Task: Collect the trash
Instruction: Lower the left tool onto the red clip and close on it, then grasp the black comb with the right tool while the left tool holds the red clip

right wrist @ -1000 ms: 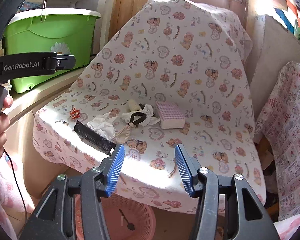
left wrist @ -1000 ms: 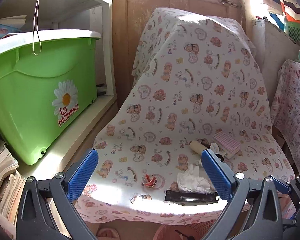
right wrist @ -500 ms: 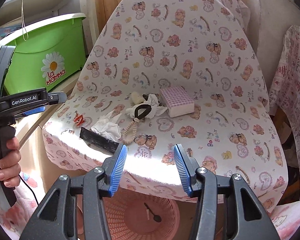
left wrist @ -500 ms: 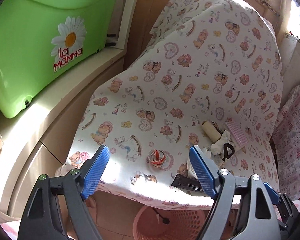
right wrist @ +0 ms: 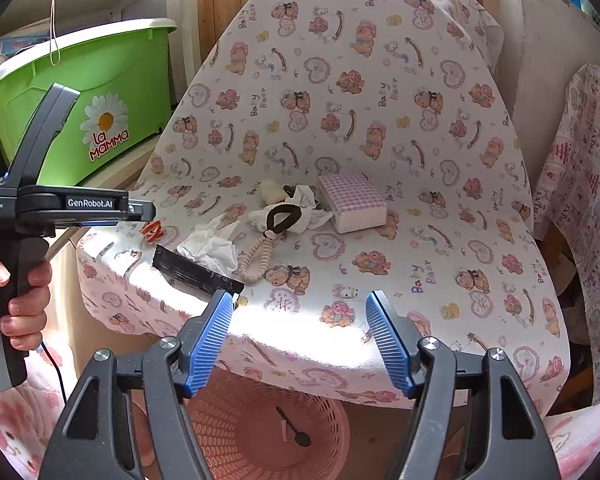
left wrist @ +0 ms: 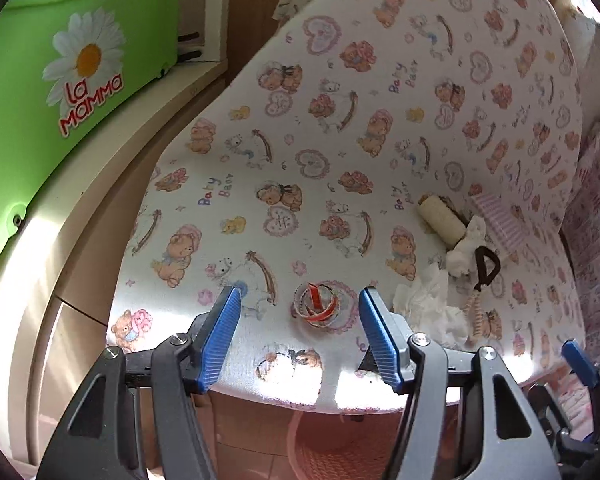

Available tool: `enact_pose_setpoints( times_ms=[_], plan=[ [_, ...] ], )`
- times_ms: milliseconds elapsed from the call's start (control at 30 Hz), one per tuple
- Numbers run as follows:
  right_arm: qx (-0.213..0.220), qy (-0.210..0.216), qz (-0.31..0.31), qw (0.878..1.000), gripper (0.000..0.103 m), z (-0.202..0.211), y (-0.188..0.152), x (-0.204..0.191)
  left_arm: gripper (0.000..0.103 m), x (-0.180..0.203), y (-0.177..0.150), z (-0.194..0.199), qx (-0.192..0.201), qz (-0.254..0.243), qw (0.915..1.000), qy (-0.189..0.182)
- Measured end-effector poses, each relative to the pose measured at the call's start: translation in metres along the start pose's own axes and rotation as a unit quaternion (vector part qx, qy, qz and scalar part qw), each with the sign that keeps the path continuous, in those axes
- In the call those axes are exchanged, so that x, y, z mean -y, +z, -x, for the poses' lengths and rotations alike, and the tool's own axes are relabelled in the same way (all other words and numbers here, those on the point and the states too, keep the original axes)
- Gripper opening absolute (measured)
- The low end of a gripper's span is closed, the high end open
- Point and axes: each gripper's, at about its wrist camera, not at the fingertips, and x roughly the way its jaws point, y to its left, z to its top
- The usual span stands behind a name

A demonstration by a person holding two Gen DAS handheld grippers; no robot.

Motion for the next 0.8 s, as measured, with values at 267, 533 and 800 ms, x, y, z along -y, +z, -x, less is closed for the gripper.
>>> enact_pose_setpoints(
  times_ms=[267,533,800],
  plan=[
    [-0.014,0.033,0.010,0.999,0.085,-0.007,0.002,-0.004,0.010,0.022,-0.007,0.000,0.024,-0.079,0.9961,0.032],
    [-0.035,0.082,0.047,0.995,0.086,-0.038,0.014,-0.026,0.010,0.011,-0.005,0.040,0.081,-0.032,0.9962,0.010],
    [-0.052,0.096,0.049,0.993,0.064,-0.058,0.011,-0.043,0.011,-0.007,0.000,0.047,0.090,0.007,0.9957,0.023]
  ],
)
